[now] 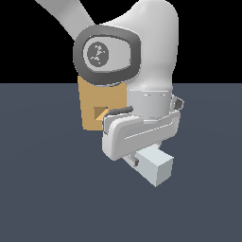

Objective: Insert the peg into the horizontal hole in a box.

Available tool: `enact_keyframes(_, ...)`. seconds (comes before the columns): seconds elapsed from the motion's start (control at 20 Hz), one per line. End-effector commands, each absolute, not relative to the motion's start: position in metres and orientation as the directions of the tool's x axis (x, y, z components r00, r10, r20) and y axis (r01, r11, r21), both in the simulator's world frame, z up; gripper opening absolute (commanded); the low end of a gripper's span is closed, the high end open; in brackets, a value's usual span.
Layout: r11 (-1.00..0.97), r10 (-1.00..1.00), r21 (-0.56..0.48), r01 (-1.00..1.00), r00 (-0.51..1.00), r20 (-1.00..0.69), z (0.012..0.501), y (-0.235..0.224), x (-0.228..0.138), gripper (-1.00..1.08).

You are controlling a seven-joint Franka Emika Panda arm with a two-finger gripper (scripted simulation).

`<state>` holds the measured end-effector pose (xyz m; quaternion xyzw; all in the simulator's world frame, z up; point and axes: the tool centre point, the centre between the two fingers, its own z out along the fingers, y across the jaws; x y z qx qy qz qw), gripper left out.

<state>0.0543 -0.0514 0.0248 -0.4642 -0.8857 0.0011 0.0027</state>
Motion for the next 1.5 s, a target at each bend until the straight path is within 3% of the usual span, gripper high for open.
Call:
enact_keyframes(0.0,0.546,0.838,0.0,0.838,-0.546,0.001,0.029,-0.052,0.049,-1.0)
enact_keyframes(1.45,-0.04,0.999,0.0,0.999,0.04,0.001,0.069,-0.007,-0.087,-1.0)
